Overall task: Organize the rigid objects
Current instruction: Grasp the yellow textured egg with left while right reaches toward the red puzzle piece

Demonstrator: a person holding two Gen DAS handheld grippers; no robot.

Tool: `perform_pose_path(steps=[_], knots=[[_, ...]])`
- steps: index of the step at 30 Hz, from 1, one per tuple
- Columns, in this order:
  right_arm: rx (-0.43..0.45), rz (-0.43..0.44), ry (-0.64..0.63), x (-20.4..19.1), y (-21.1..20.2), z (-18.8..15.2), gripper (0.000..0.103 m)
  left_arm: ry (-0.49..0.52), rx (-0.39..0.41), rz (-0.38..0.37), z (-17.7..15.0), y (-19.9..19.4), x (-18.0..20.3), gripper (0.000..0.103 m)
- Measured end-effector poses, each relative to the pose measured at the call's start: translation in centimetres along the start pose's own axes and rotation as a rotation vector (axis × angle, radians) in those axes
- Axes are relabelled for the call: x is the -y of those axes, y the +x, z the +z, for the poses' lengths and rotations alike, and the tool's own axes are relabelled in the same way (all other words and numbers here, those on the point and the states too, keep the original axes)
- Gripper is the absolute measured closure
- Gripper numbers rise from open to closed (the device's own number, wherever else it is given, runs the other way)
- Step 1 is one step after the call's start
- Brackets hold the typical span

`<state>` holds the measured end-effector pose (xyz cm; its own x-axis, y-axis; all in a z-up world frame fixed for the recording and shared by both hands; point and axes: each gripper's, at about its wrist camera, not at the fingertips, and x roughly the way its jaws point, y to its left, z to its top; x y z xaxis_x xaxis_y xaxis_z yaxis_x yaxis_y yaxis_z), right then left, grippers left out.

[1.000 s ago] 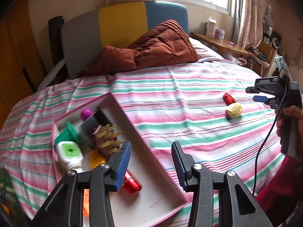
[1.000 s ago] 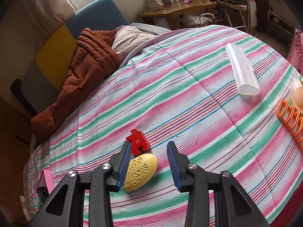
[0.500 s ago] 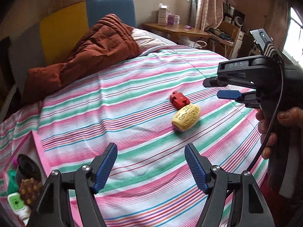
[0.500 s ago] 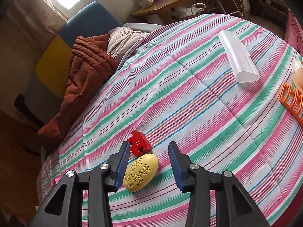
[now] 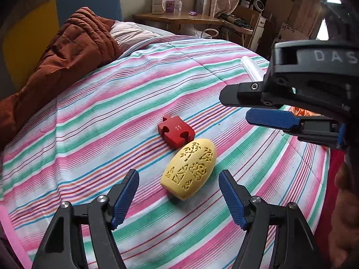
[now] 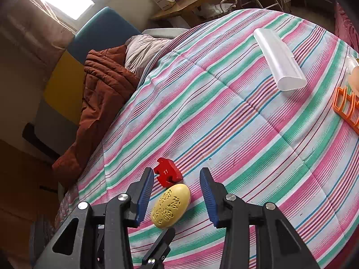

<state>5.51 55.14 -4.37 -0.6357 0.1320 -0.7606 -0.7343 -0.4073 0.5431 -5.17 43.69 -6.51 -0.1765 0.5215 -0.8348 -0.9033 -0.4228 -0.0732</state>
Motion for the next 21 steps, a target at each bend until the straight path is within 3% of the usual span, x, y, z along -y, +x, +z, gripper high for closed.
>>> perform_pose_path(steps=[6, 8, 9, 13, 21], knots=[[-0.006, 0.004, 0.018, 0.2, 0.1, 0.0, 0.06, 0.015, -0.052, -0.023, 0.6, 2.9, 0.2, 0.032], [-0.009, 0.013, 0.037, 0.5, 0.2, 0.1, 0.06, 0.011, -0.047, -0.034, 0.7, 3.0, 0.0, 0.054], [-0.007, 0.012, 0.043, 0.6, 0.2, 0.1, 0.06, 0.019, -0.043, -0.028, 0.6, 2.9, 0.0, 0.058], [-0.01, 0.009, 0.048, 0.7, 0.3, 0.1, 0.06, 0.004, -0.033, -0.031, -1.0, 1.8, 0.2, 0.059], [-0.082, 0.001, 0.036, 0.6, 1.3, -0.3, 0.06, -0.203, 0.004, -0.005, -7.9, -3.0, -1.4, 0.059]])
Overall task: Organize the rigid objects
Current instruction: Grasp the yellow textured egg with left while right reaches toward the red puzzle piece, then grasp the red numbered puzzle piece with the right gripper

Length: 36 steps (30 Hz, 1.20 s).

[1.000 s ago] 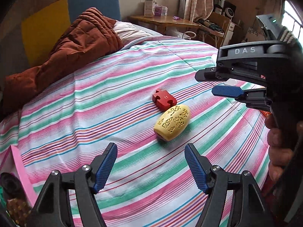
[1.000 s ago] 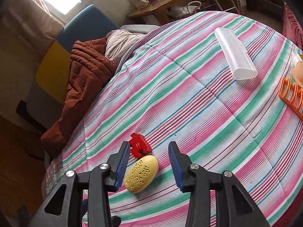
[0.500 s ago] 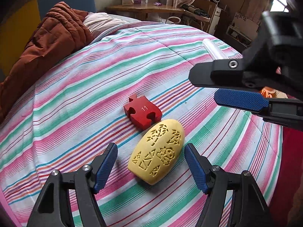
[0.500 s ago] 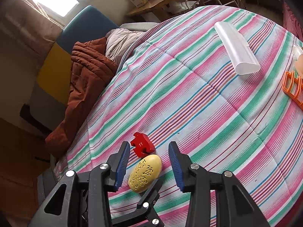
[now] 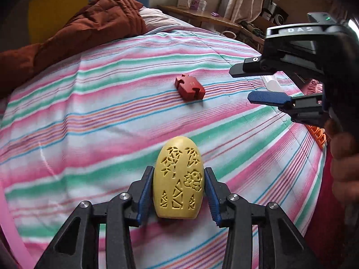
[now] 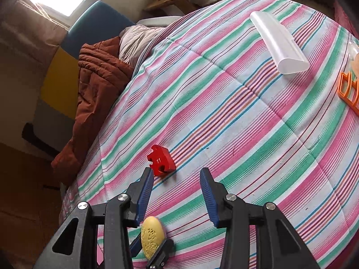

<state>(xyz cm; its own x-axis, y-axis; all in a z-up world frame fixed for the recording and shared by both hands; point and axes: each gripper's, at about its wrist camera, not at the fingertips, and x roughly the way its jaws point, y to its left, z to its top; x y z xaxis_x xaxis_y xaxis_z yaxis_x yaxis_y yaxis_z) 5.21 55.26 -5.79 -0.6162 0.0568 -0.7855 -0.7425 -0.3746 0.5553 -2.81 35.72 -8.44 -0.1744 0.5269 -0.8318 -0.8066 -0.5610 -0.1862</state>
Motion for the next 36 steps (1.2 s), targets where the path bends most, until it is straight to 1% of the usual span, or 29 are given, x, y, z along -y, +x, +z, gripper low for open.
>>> perform_pose_path(steps=[4, 7, 10, 12, 17, 22, 24, 25, 26, 27, 28, 30, 34, 35, 36], knots=[[-0.043, -0.014, -0.02, -0.3, 0.8, -0.4, 0.06, -0.001, 0.026, 0.025, -3.6, -2.4, -0.2, 0.059], [-0.066, -0.031, -0.045, -0.6, 1.3, -0.7, 0.06, 0.019, 0.043, 0.039, -5.3, -3.3, 0.0, 0.059], [-0.1, -0.056, -0.076, -1.1, 2.1, -1.1, 0.06, 0.022, 0.051, 0.031, -5.7, -3.5, -0.2, 0.059], [-0.12, -0.089, -0.114, -1.8, 2.8, -1.2, 0.06, 0.023, 0.053, 0.026, -5.8, -3.6, -0.4, 0.059], [-0.098, -0.189, -0.272, -4.9, 4.3, -0.2, 0.06, 0.016, 0.06, 0.014, -6.3, -4.1, -0.8, 0.059], [-0.114, -0.286, -0.394, -7.0, 7.9, 0.9, 0.054, 0.01, 0.062, 0.01, -6.4, -4.1, -0.9, 0.059], [-0.118, -0.289, -0.425, -7.3, 9.0, 0.9, 0.054, 0.01, 0.062, 0.01, -6.5, -4.1, -0.9, 0.059], [-0.112, -0.312, -0.473, -7.7, 9.2, 0.6, 0.058, 0.011, 0.063, 0.01, -6.6, -4.2, -0.9, 0.059], [-0.11, -0.333, -0.531, -8.2, 9.3, 0.0, 0.066, 0.012, 0.065, 0.01, -6.6, -4.2, -0.9, 0.059], [-0.116, -0.347, -0.582, -8.5, 9.4, -0.7, 0.071, 0.014, 0.066, 0.011, -6.7, -4.2, -0.9, 0.059], [-0.121, -0.346, -0.627, -8.8, 9.3, -1.5, 0.071, 0.017, 0.068, 0.012, -6.8, -4.3, -0.8, 0.059], [-0.163, -0.318, -0.676, -9.1, 9.0, -2.8, 0.071, 0.023, 0.071, 0.015, -6.9, -4.3, -0.6, 0.059], [-0.304, -0.225, -0.74, -9.3, 8.1, -5.5, 0.069, -0.004, 0.065, 0.006, -7.2, -4.7, -0.9, 0.059], [-0.321, -0.202, -0.755, -9.2, 7.8, -6.2, 0.069, -0.011, 0.064, 0.004, -7.3, -4.9, -1.0, 0.06], [-0.315, -0.189, -0.77, -9.1, 7.5, -6.8, 0.068, -0.017, 0.063, 0.003, -7.5, -5.1, -1.0, 0.06]])
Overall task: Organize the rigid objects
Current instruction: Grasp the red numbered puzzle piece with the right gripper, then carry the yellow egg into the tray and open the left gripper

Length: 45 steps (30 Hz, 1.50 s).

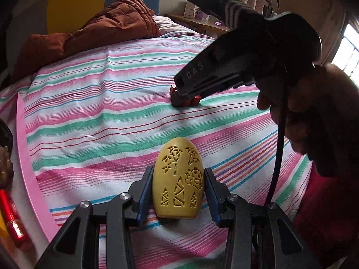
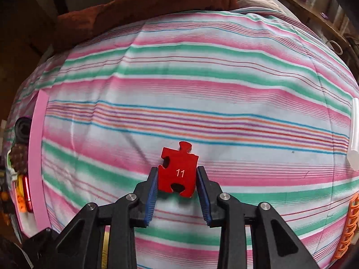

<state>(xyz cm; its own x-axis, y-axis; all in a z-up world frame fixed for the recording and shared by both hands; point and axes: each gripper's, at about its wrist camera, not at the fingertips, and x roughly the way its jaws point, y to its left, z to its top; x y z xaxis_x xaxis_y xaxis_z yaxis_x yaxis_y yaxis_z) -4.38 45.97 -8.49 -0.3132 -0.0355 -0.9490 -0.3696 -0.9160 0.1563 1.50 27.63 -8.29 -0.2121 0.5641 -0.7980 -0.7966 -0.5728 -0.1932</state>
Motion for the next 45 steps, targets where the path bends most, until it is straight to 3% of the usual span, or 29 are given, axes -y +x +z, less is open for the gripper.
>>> perform_pose_path(steps=[2, 10, 16, 25, 33, 40, 45], knots=[[0.049, -0.008, -0.017, -0.2, -0.2, -1.0, 0.068, -0.005, -0.004, 0.001, -0.2, -0.3, -0.1, 0.06], [0.081, -0.047, -0.108, -0.7, -0.5, -1.8, 0.069, -0.026, -0.004, -0.006, -0.8, -1.6, -0.6, 0.059], [0.114, -0.109, -0.184, -1.5, -0.7, -2.1, 0.071, -0.031, 0.035, -0.016, -1.2, -3.7, -0.4, 0.059], [0.133, -0.133, -0.236, -2.7, 0.1, -1.8, 0.071, -0.075, 0.12, 0.008, -0.5, -8.7, -1.4, 0.059], [0.14, -0.154, -0.253, -3.7, 0.7, -1.4, 0.071, -0.213, 0.188, 0.104, -2.0, -12.6, -7.4, 0.059], [0.142, -0.164, -0.265, -3.8, 0.7, -1.5, 0.071, -0.391, 0.14, 0.203, -6.5, -13.6, -14.0, 0.059], [0.144, -0.168, -0.267, -3.8, 0.7, -1.4, 0.071, -0.408, 0.112, 0.229, -8.7, -13.4, -15.3, 0.059]])
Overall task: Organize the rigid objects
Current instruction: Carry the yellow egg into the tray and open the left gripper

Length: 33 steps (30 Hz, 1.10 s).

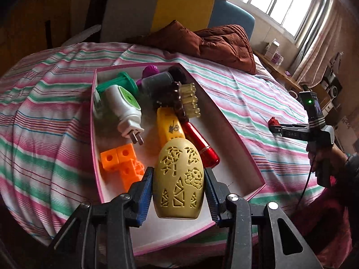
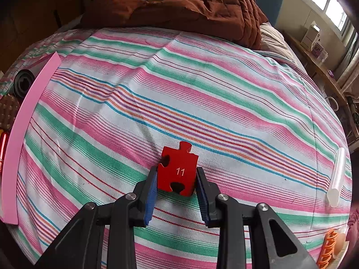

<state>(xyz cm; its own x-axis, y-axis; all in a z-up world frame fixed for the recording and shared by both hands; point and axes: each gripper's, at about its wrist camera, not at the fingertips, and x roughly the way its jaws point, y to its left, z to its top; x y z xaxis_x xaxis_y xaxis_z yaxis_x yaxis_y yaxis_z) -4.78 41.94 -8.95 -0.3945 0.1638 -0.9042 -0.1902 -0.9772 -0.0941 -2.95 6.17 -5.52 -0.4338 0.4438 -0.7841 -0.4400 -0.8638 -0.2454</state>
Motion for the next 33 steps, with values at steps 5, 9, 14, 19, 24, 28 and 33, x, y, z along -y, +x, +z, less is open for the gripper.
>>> perform_pose_path(steps=[5, 9, 14, 19, 24, 28, 33], knots=[[0.001, -0.008, -0.002, -0.1, 0.0, 0.1, 0.071, 0.026, -0.008, 0.018, -0.5, 0.7, -0.2, 0.059], [0.001, -0.011, -0.002, -0.2, 0.0, 0.0, 0.071, 0.05, -0.015, 0.021, -0.3, 1.5, 0.0, 0.059], [0.001, -0.011, -0.003, -0.2, 0.0, 0.0, 0.071, 0.058, -0.029, 0.013, -0.2, 2.1, 0.3, 0.06], [0.001, -0.013, -0.008, -0.4, 0.0, 0.0, 0.071, 0.044, -0.009, 0.02, -0.1, 1.4, -0.2, 0.059], [0.002, -0.016, -0.01, -0.5, 0.0, 0.0, 0.071, 0.035, 0.003, 0.034, -0.1, 0.9, -0.4, 0.059], [0.001, -0.016, -0.01, -0.5, -0.1, -0.1, 0.071, 0.041, 0.015, 0.066, 0.0, 0.4, -0.2, 0.059], [0.001, -0.017, -0.01, -0.5, 0.0, -0.1, 0.071, 0.048, 0.045, 0.144, 0.4, -0.6, -0.2, 0.051]])
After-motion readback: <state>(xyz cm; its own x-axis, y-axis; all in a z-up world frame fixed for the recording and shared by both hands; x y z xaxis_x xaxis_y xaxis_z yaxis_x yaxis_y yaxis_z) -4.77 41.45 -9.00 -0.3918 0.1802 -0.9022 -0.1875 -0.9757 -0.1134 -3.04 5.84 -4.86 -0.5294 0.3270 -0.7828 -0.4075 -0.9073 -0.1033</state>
